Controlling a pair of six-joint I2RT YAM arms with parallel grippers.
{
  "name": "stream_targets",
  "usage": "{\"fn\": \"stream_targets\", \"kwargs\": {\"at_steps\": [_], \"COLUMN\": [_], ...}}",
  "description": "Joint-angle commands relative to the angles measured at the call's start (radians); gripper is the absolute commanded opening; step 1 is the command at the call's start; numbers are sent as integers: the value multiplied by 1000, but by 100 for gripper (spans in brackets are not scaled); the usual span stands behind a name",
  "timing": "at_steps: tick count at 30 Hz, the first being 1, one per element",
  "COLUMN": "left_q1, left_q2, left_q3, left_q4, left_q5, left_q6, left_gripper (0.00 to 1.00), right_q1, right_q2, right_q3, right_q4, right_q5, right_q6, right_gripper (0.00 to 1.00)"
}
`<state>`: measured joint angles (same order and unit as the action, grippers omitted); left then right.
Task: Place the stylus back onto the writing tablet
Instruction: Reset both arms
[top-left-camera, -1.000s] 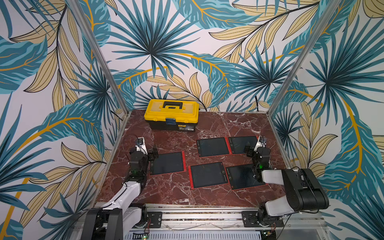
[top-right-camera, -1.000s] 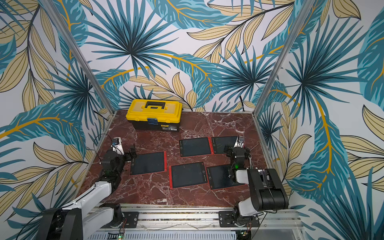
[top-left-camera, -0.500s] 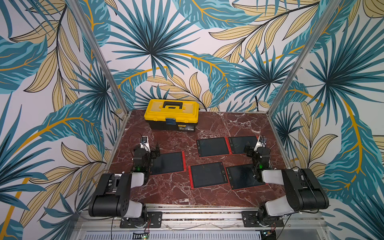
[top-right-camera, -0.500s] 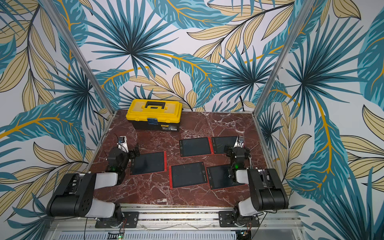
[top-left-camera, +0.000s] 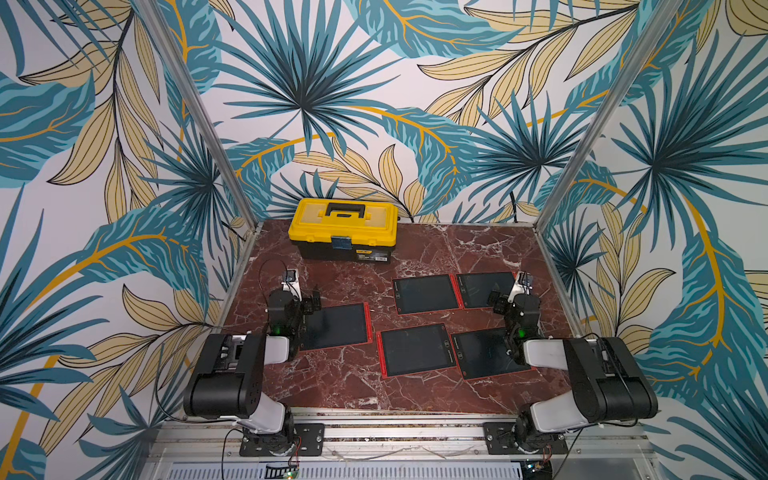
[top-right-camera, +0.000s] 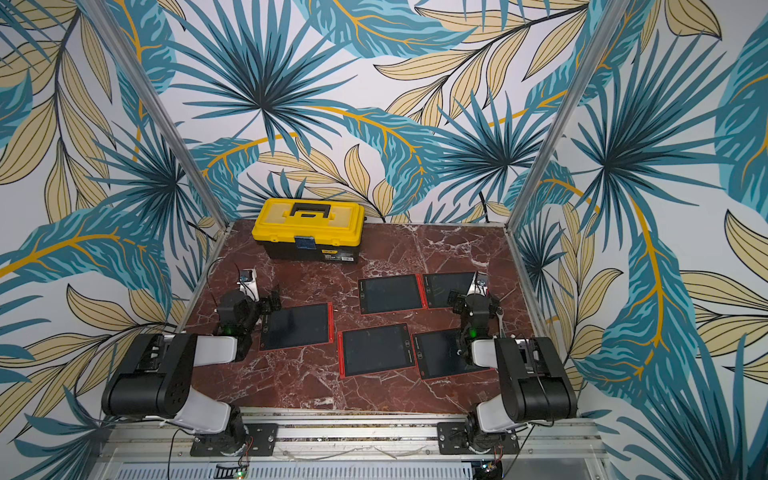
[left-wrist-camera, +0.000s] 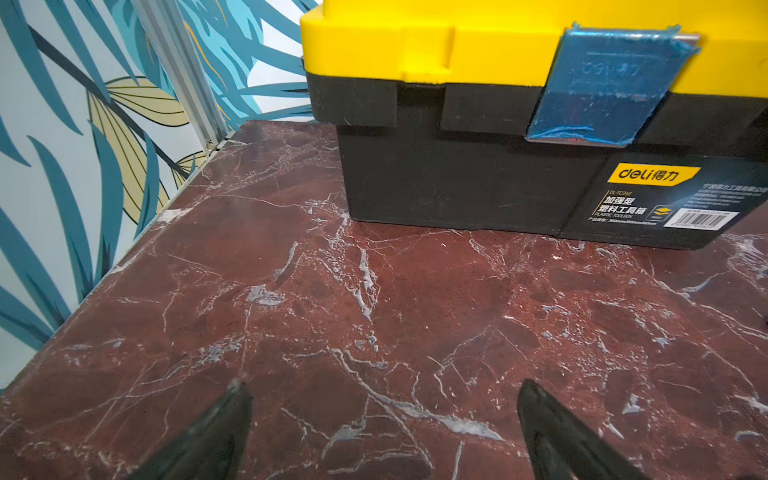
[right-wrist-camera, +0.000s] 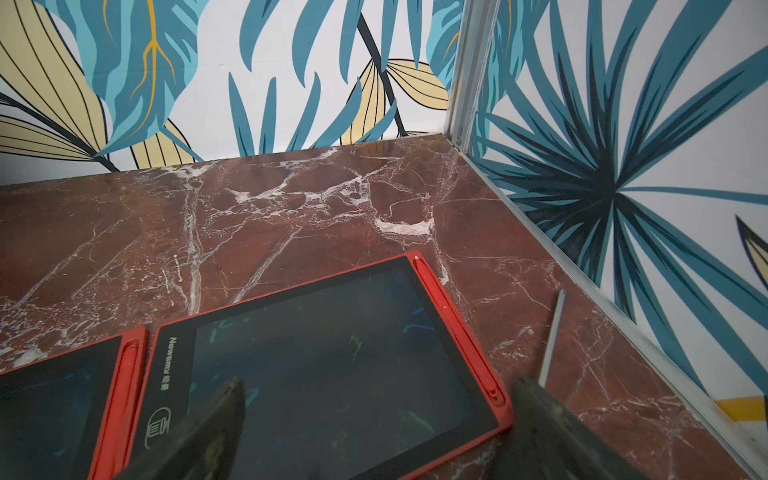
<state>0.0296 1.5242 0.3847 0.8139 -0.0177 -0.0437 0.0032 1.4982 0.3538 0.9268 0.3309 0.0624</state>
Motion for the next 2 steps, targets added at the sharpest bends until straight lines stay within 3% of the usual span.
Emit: {"fn": "stream_targets", "kwargs": {"at_steps": [1, 2], "left_q1": [10, 10], "left_q2": [-10, -10], "left_q3": [31, 31], "left_q4": [-11, -11], "left_q5": [9, 9], "left_q6": [7, 7], "left_gripper": [100, 100], "right_q1": [0, 0], "right_q2": [3, 4], "right_q3": [2, 2], "right_q4": [16, 19], "right_q5": [-8, -8], "right_q6": [-16, -16], "right_gripper": [100, 100]}}
